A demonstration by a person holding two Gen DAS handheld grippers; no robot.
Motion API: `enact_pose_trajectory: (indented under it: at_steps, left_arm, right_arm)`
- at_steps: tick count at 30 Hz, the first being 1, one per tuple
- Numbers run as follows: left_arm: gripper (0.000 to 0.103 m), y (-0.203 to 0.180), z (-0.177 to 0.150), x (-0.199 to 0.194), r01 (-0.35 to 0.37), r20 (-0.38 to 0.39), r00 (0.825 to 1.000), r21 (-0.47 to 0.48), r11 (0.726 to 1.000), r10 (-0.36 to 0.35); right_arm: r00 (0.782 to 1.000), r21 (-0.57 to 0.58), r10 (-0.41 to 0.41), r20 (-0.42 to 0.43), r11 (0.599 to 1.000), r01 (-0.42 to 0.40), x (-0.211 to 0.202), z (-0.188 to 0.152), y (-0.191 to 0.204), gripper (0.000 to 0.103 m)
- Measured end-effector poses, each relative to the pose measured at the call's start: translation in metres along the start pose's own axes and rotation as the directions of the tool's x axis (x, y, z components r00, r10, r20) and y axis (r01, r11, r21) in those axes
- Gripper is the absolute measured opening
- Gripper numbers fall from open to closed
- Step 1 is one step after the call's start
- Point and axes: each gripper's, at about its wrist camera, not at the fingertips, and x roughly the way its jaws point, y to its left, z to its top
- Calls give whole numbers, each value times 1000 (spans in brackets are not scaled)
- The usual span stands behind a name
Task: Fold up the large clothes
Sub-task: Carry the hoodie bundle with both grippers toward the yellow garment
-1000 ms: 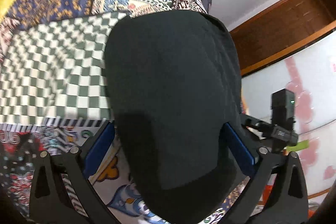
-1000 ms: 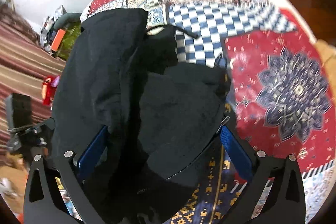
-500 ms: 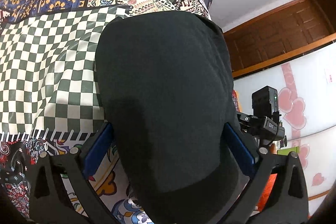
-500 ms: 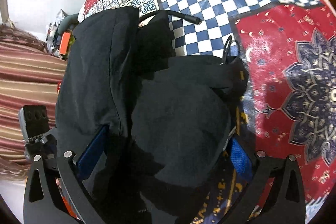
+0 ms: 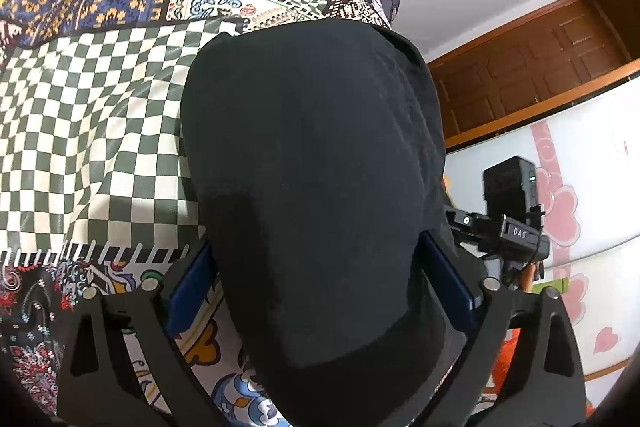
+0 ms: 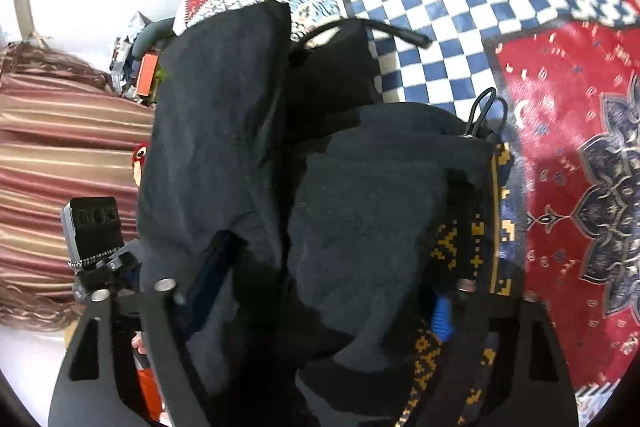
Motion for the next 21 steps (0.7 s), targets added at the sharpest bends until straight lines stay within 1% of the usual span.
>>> enact_pose_trajectory:
  at_steps: [2,5,8,10,16,21]
  left_arm:
    - [94,-4,-1,-7,-1,12,1000,10,1000,1]
    - [91,-10,-2,-21,6,33,999,25,1000,-7]
    - [89,-19,-1,-42,5,65,998,47,999,-8]
    - [89,-26,0,-60,-1,93,996,67,998,-6]
    - [87,-33,0,-120,-8,186,983,103,995,-11]
    - [87,-22,8,-164,-21,248,969,95,995,-3]
  right_arm:
    - [1000,-20,-4,18,1000,4,-9,-1,7,57]
    - [999,-41,4,46,999,-2,-21,0,20,48]
    - [997,-79,-17,70,997,23,-31,-2,39,46]
    - [996,-93,-17,84,995,25,-33,-3,53,45]
    - [993,-132,22,118,991,-6,-32,6,97,45]
    - [991,-177,46,124,984,-23,-21,14,136,45]
